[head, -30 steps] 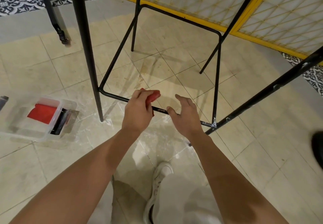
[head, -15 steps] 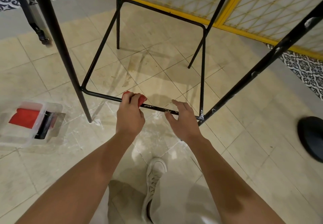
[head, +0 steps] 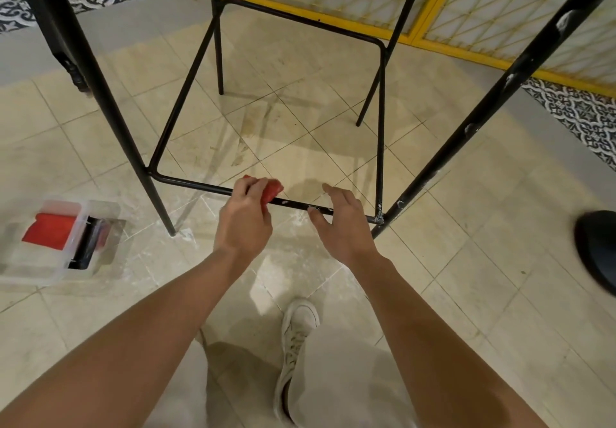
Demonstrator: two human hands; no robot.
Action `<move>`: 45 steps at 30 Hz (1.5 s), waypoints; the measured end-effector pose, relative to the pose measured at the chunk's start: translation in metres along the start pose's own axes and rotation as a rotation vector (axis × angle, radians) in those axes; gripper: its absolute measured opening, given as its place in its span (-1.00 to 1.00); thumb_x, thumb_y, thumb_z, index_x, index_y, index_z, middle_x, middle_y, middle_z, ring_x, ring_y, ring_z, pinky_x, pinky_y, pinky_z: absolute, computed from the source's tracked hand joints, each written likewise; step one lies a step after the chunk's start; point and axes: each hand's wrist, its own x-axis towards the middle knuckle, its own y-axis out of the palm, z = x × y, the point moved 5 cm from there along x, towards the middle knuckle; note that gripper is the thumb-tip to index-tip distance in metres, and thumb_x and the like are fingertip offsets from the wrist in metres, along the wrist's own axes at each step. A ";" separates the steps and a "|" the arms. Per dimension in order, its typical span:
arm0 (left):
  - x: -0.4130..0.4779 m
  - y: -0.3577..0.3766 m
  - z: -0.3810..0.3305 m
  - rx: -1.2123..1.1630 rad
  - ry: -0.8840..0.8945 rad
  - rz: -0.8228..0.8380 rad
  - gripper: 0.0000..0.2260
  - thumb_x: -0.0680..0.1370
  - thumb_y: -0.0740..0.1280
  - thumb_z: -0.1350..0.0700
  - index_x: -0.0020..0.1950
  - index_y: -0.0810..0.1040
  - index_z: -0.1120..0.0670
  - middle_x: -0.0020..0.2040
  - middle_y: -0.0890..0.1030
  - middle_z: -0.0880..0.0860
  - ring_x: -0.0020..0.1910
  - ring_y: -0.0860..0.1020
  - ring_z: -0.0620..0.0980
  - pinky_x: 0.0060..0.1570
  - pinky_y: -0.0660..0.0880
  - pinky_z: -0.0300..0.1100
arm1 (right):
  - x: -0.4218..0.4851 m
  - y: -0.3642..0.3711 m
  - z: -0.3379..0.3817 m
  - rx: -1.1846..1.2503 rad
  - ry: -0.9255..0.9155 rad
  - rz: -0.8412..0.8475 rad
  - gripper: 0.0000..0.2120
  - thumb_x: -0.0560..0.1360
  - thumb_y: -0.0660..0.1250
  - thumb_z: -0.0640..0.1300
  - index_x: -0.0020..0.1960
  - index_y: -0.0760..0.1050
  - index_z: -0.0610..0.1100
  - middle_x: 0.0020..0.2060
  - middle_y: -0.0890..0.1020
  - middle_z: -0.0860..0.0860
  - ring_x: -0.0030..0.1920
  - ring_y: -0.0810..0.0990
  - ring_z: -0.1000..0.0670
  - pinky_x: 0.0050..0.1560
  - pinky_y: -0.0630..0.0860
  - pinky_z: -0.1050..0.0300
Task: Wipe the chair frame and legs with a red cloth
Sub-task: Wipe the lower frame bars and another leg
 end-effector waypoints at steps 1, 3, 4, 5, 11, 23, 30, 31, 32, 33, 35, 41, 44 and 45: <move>-0.001 0.004 0.002 0.024 -0.011 0.037 -0.59 0.54 0.25 0.29 0.38 0.42 0.10 0.33 0.40 0.05 0.15 0.54 0.06 0.15 0.40 -0.23 | 0.000 0.000 0.000 -0.001 -0.001 0.003 -0.48 0.57 0.22 0.00 0.48 0.21 -0.11 0.42 0.31 -0.05 0.42 0.23 -0.07 0.41 0.23 0.00; -0.004 0.014 -0.002 0.041 -0.009 0.088 -0.57 0.53 0.23 0.29 0.41 0.39 0.10 0.37 0.35 0.05 0.15 0.54 0.09 0.14 0.44 -0.14 | 0.000 0.000 -0.002 -0.005 0.002 0.010 -0.48 0.57 0.22 0.00 0.48 0.20 -0.11 0.42 0.31 -0.05 0.42 0.23 -0.06 0.41 0.23 0.02; -0.004 0.020 -0.007 0.044 0.011 0.104 -0.56 0.53 0.23 0.29 0.41 0.39 0.10 0.38 0.34 0.05 0.15 0.54 0.10 0.12 0.46 -0.11 | 0.000 0.000 -0.003 -0.005 0.005 0.012 -0.47 0.57 0.22 0.00 0.48 0.20 -0.11 0.42 0.31 -0.04 0.42 0.23 -0.06 0.41 0.23 0.02; -0.006 0.025 -0.014 0.043 0.034 0.120 -0.56 0.52 0.24 0.30 0.41 0.38 0.10 0.38 0.34 0.07 0.16 0.54 0.10 0.10 0.47 -0.08 | 0.001 0.000 -0.004 -0.002 0.011 0.014 -0.47 0.57 0.22 0.00 0.48 0.20 -0.11 0.42 0.30 -0.04 0.42 0.22 -0.06 0.41 0.22 0.03; -0.011 0.045 -0.040 -0.038 0.180 0.179 -0.54 0.48 0.35 0.32 0.37 0.43 0.16 0.34 0.43 0.12 0.22 0.52 0.11 0.09 0.50 -0.04 | 0.001 -0.004 -0.008 0.037 0.032 0.006 -0.48 0.56 0.23 -0.01 0.48 0.22 -0.10 0.41 0.32 -0.04 0.41 0.24 -0.06 0.39 0.23 0.06; 0.001 0.018 -0.024 0.067 0.186 0.087 -0.63 0.50 0.29 0.34 0.29 0.53 0.10 0.22 0.49 0.12 0.04 0.58 0.12 -0.03 0.51 -0.06 | 0.002 -0.013 -0.012 0.088 0.063 0.010 -0.48 0.58 0.22 -0.02 0.49 0.19 -0.11 0.43 0.29 -0.06 0.43 0.20 -0.07 0.40 0.22 0.03; 0.004 0.038 -0.038 0.082 0.079 0.172 -0.61 0.53 0.23 0.31 0.33 0.47 0.06 0.22 0.43 0.04 0.06 0.54 0.02 -0.01 0.28 -0.39 | 0.003 -0.011 -0.007 0.082 0.072 0.026 -0.46 0.56 0.23 -0.06 0.49 0.17 -0.11 0.42 0.28 -0.07 0.42 0.22 -0.08 0.40 0.23 0.01; 0.001 0.041 -0.042 0.062 0.106 0.201 -0.60 0.52 0.24 0.31 0.35 0.46 0.06 0.22 0.42 0.02 0.07 0.53 -0.01 0.00 0.28 -0.43 | 0.003 -0.012 -0.006 0.085 0.073 0.021 -0.45 0.55 0.23 -0.07 0.49 0.17 -0.11 0.42 0.28 -0.07 0.42 0.22 -0.08 0.40 0.24 0.01; -0.001 0.043 -0.047 0.036 0.138 0.244 -0.58 0.52 0.25 0.30 0.35 0.45 0.05 0.23 0.41 -0.02 0.03 0.54 -0.04 -0.02 0.30 -0.47 | 0.002 -0.013 -0.006 0.086 0.077 0.017 -0.45 0.55 0.24 -0.08 0.49 0.17 -0.11 0.42 0.28 -0.07 0.42 0.22 -0.08 0.40 0.24 0.01; -0.003 0.046 -0.051 -0.004 0.156 0.288 -0.58 0.51 0.26 0.29 0.36 0.44 0.04 0.21 0.40 -0.05 -0.07 0.55 -0.07 -0.12 0.37 -0.49 | 0.002 -0.014 -0.006 0.086 0.083 0.014 -0.43 0.54 0.24 -0.09 0.50 0.15 -0.11 0.43 0.27 -0.06 0.42 0.22 -0.08 0.39 0.25 0.00; -0.003 0.047 -0.055 -0.110 0.117 0.352 -0.59 0.52 0.27 0.30 0.36 0.45 0.06 0.16 0.37 -0.10 -0.22 0.53 -0.11 -0.35 0.42 -0.51 | 0.002 -0.015 -0.008 0.098 0.102 0.011 -0.41 0.53 0.23 -0.10 0.51 0.13 -0.11 0.43 0.26 -0.06 0.42 0.21 -0.08 0.40 0.26 -0.01; 0.005 0.028 -0.041 -0.193 0.023 0.181 -0.66 0.56 0.26 0.27 0.31 0.49 0.05 0.11 0.40 -0.07 -0.38 0.59 -0.01 -0.51 0.56 -0.12 | -0.004 -0.017 -0.010 0.111 0.127 0.024 -0.40 0.55 0.24 -0.09 0.52 0.09 -0.12 0.44 0.24 -0.06 0.43 0.21 -0.08 0.40 0.23 0.03; -0.002 0.031 -0.033 -0.018 0.060 0.231 -0.62 0.54 0.24 0.28 0.34 0.45 0.03 0.25 0.39 0.04 -0.17 0.61 0.15 -0.27 0.60 -0.02 | -0.008 -0.018 -0.012 0.130 0.161 0.045 -0.41 0.56 0.23 -0.08 0.52 0.09 -0.10 0.44 0.23 -0.06 0.44 0.21 -0.08 0.39 0.25 0.02; -0.004 0.035 -0.034 0.018 0.060 0.243 -0.61 0.54 0.24 0.28 0.36 0.42 0.04 0.28 0.36 0.05 -0.11 0.60 0.16 -0.18 0.59 -0.02 | -0.009 -0.018 -0.013 0.138 0.171 0.053 -0.41 0.56 0.23 -0.08 0.52 0.09 -0.10 0.45 0.23 -0.06 0.44 0.21 -0.08 0.39 0.26 0.02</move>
